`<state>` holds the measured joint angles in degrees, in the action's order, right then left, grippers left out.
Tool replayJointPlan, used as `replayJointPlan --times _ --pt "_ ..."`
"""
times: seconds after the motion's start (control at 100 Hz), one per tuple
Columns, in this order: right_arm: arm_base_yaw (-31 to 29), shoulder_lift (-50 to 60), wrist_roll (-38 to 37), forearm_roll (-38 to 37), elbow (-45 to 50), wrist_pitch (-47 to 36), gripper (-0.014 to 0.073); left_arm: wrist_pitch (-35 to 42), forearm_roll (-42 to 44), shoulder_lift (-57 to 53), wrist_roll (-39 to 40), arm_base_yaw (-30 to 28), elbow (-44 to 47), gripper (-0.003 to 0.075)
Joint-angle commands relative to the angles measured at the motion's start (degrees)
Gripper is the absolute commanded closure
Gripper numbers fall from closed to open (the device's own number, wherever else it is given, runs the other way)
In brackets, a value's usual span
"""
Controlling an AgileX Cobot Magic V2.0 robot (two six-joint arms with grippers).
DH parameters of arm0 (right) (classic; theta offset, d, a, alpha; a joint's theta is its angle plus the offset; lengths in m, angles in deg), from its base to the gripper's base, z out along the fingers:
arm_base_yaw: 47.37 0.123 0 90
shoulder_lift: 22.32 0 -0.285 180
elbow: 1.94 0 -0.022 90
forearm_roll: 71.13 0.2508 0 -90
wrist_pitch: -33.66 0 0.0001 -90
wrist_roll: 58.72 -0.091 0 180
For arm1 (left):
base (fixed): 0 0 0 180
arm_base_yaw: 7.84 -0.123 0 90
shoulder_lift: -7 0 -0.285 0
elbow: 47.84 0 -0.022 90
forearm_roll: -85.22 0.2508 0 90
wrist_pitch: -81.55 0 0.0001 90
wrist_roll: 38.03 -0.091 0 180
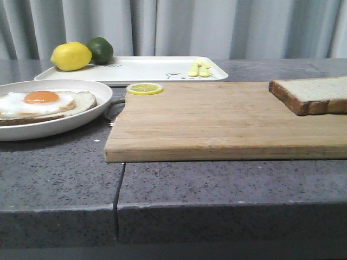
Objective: Place bread and move sandwich to tray
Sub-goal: 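Lift the bread and carry it toward the plate with the egg toast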
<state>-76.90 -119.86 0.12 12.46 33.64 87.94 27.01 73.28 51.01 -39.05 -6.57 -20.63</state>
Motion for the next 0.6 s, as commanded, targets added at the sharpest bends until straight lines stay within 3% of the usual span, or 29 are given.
replayJointPlan --times 0.0,0.3,0.59 --pt "0.2 4.5 0.4 2.9 -1.9 5.6 0.0659 3.8 -1.1 0.5 0.0 0.4 -1.9 0.0135" --pt "1.5 15.5 -3.2 7.6 -2.6 10.1 0.0652 3.8 -1.1 0.5 0.0 0.4 -1.9 0.0135" --pt "13.9 21.3 -4.9 17.1 -2.6 2.2 0.0652 3.8 -1.1 0.5 0.0 0.4 -1.9 0.0135"
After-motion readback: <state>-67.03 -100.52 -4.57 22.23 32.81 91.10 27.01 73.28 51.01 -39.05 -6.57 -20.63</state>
